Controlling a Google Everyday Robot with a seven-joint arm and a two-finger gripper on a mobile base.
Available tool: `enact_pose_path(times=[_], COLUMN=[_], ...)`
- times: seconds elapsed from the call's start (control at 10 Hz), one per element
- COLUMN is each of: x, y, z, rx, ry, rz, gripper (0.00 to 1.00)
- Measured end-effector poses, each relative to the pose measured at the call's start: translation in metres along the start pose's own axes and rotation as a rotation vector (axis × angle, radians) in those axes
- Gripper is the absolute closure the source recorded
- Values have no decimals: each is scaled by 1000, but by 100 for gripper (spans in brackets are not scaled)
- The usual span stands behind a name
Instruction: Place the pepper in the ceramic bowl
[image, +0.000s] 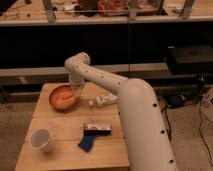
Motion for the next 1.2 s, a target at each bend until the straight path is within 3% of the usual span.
enact_pose_path(times=[1.2], x=[-2], y=[-3], z=[2], rx=[-2], ry=[2], rz=[1], gripper=[99])
